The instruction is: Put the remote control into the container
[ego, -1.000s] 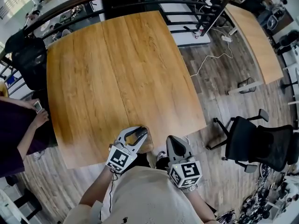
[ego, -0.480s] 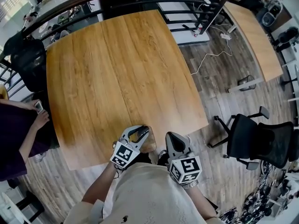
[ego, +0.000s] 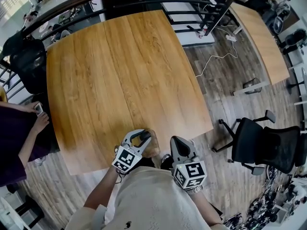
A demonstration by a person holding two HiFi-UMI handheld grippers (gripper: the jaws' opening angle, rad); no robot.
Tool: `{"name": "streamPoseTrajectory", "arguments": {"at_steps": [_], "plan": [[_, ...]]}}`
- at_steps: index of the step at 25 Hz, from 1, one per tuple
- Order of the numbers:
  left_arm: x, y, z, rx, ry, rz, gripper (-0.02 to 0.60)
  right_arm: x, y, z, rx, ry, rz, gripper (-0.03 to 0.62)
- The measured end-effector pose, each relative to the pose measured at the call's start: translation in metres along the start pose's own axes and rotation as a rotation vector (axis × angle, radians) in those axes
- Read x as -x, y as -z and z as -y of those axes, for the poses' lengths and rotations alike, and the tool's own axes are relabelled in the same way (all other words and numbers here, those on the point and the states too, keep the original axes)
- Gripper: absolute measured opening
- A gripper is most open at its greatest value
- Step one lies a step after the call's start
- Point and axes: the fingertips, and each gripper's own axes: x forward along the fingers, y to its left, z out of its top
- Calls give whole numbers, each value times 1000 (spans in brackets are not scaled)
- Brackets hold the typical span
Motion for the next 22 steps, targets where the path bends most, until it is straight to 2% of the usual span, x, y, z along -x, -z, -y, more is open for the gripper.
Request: {"name": "streamPoseTrajectory", "arguments": {"at_steps": [8,12,15,19,22], "plan": [[0,-12,3,-23,-6,27,124,6,4,3,-14,5,12,18],[8,-35,3,-51,-20,85,125,8,5,2,-20,6,14,18],[19,-63,-2,-78,-52,129,124,8,3,1,-20,6,18,18],[28,-89,-5,-61,-92,191,124,11,3,0,-21,-2,18,18],[33,-100,-5,-60,-140,202,104,14,4,-1,-21,-14,23,18]]}}
